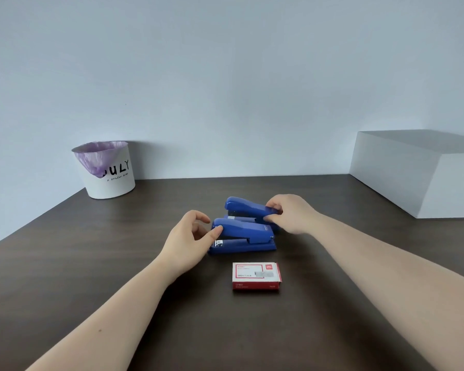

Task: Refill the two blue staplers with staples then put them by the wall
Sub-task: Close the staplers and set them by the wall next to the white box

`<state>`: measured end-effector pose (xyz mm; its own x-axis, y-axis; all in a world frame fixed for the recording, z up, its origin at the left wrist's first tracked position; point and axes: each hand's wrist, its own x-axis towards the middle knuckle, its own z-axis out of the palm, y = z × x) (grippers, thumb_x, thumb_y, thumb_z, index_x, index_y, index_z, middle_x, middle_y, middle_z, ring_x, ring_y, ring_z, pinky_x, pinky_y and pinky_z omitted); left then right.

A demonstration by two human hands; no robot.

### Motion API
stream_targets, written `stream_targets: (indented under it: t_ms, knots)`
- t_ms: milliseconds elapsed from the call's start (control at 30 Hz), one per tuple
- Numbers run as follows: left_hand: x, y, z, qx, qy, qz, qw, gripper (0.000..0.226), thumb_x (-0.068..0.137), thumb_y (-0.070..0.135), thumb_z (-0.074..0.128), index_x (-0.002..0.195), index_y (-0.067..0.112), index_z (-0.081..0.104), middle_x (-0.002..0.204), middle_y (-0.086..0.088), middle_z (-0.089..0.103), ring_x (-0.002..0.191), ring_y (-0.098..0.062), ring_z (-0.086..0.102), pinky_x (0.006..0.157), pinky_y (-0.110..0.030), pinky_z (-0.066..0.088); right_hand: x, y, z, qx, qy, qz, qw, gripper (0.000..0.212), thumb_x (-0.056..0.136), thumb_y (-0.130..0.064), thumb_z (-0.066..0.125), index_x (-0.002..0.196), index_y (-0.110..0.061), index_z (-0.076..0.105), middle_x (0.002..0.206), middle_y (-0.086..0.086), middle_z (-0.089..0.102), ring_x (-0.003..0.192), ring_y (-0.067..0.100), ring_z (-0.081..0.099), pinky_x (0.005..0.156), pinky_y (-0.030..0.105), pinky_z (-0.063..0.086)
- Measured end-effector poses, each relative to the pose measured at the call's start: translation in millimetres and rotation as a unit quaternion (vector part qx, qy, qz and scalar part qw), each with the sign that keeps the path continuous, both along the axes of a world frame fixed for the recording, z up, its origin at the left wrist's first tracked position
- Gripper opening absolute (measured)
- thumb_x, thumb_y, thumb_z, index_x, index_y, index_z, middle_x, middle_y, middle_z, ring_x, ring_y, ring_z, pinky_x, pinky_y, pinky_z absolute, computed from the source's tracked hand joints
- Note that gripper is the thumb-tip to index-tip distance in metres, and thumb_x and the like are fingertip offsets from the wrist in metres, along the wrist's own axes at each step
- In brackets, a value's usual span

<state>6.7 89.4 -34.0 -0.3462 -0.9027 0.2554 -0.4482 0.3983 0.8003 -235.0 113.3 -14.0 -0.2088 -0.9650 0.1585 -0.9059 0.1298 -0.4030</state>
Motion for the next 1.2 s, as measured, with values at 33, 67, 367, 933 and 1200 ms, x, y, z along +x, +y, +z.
stream_targets:
  t_ms: [33,67,367,933,1200]
  knots:
    - [0.2,0.0,0.4,0.001,0.0,-0.003,1.0,0.02,0.083,0.038,0.062,0.097,0.029,0.052,0.079,-0.002,0.071,0.078,-0.02,0.066,0.081,-0.038,0.055,-6.1,1.1,-2.6,-0.013,-0.001,-0.023,1.0,0.029,0.086,-0.03,0.062,0.111,-0.015,0.061,0.109,0.006,0.066,0.094,0.023,0.058,0.082,0.032,0.047]
    - [-0.5,0.3,0.4,0.002,-0.003,-0.006,1.0,0.021,0.084,0.039,0.062,0.1,0.029,0.053,0.08,-0.001,0.071,0.079,-0.019,0.066,0.082,-0.038,0.054,-12.9,3.3,-5.0,-0.024,-0.007,-0.05,0.998,0.028,0.085,-0.031,0.062,0.108,-0.014,0.061,0.106,0.006,0.066,0.09,0.023,0.057,0.077,0.031,0.045]
    - [-9.1,7.0,8.4,0.011,-0.014,-0.001,1.0,0.031,0.086,0.033,0.061,0.116,0.026,0.056,0.081,0.001,0.07,0.073,-0.014,0.064,0.076,-0.031,0.054,-43.2,19.5,-10.5,-0.047,-0.034,-0.179,0.982,0.021,0.083,-0.027,0.057,0.094,-0.011,0.052,0.086,0.005,0.058,0.076,0.023,0.053,0.06,0.03,0.041]
    - [-66.9,-28.1,21.9,0.136,0.121,0.146,0.972,0.03,0.08,0.034,0.069,0.089,0.007,0.062,0.082,-0.009,0.071,0.068,-0.017,0.069,0.087,-0.039,0.057,-79.2,41.5,-16.8,-0.069,-0.055,-0.197,0.976,0.021,0.083,-0.028,0.056,0.087,-0.012,0.044,0.078,0.004,0.054,0.068,0.022,0.05,0.052,0.03,0.035]
    - [-111.9,-15.5,24.0,0.052,-0.168,0.115,0.978,0.051,0.079,0.06,0.054,0.07,0.009,0.054,0.052,-0.002,0.058,0.053,-0.018,0.057,0.06,-0.029,0.047,-90.0,39.8,-18.6,-0.064,-0.069,-0.167,0.982,0.022,0.082,-0.031,0.058,0.086,-0.013,0.045,0.073,0.001,0.052,0.068,0.019,0.052,0.06,0.035,0.043]
